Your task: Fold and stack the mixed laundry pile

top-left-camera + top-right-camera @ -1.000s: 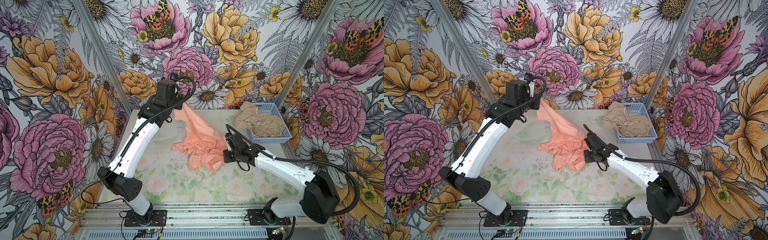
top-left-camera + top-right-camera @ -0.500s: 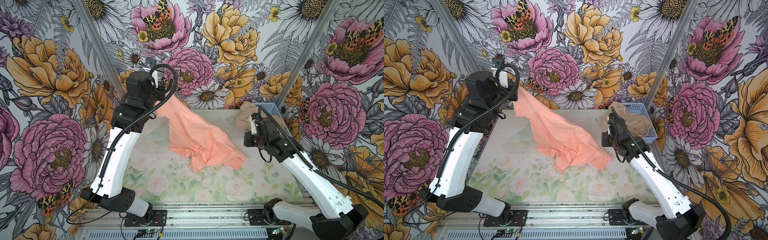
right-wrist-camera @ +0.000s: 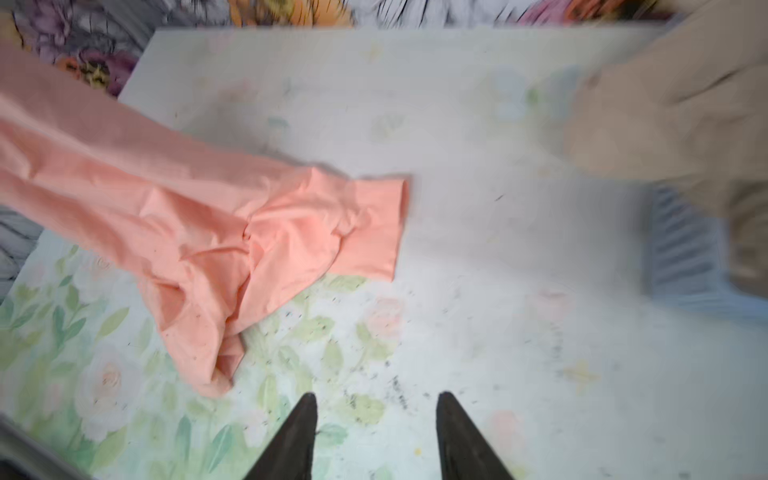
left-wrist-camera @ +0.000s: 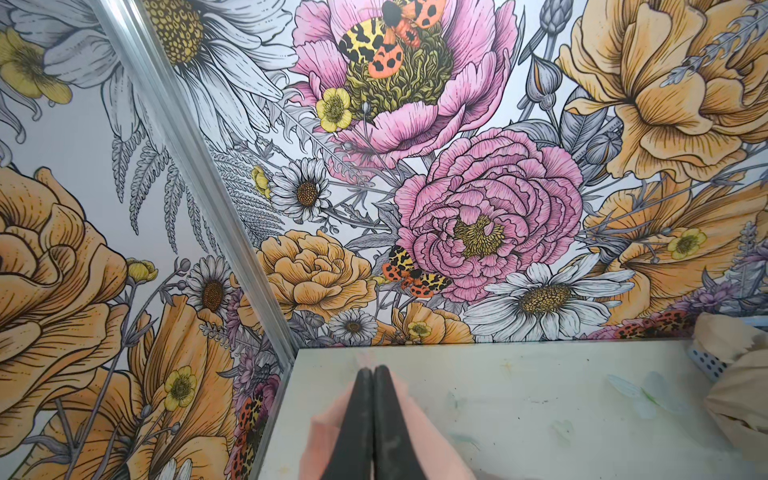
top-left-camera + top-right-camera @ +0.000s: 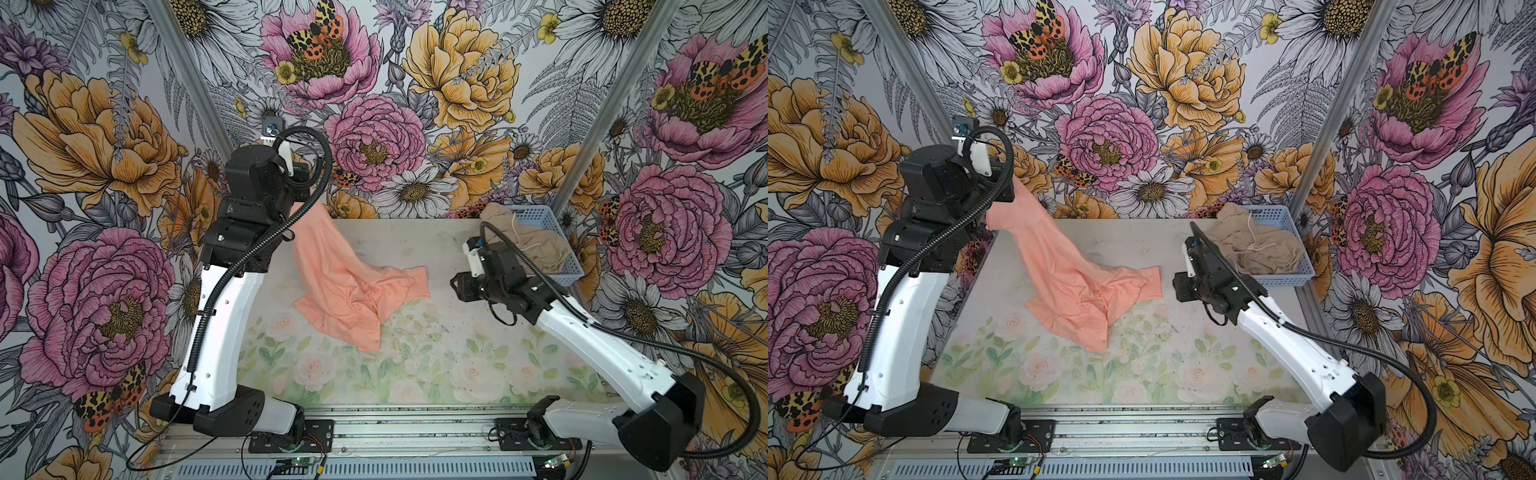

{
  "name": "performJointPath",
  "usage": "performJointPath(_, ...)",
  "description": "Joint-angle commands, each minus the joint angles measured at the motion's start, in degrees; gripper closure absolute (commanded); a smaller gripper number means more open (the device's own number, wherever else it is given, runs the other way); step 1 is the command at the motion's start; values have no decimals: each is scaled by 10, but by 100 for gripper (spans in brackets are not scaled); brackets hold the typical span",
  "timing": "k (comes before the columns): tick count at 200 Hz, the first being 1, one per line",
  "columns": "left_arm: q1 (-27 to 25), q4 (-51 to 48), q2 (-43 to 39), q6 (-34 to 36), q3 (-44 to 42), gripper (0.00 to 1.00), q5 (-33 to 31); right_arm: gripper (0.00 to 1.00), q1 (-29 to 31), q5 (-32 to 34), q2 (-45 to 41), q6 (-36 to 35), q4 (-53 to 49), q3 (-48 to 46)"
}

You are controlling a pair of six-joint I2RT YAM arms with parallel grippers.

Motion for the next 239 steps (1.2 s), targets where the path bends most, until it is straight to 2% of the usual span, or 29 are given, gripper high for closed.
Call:
performJointPath(1,2,19,-16,-21,-26,100,19,43,72,-47,71,38,125,-4)
performJointPath(23,0,19,-24,-27,-55,100,20,39,125,-71,170,42,158,34)
performJointPath(48,0,24,-38,-34,-84,100,18,37,150,-110,259,44,157,84)
performJointPath(114,6,25,-53,-32,-96,100,9,37,167,-144,374,35,127,168)
performJointPath(121,6,25,-54,-33,-96,100,9,41,167,-148,383,34,126,175)
performJointPath(132,6,25,-54,-35,-96,100,10,53,166,-157,396,36,122,188)
performJointPath(147,6,25,-54,-38,-98,100,10,64,166,-167,405,34,117,198)
performJointPath(175,8,25,-59,-38,-102,100,5,100,160,-170,393,34,112,188)
performJointPath(220,23,25,-70,-23,-79,100,-21,100,114,-156,276,18,88,141)
performJointPath(239,41,24,-76,-22,-63,100,-22,100,50,-144,209,-6,46,145)
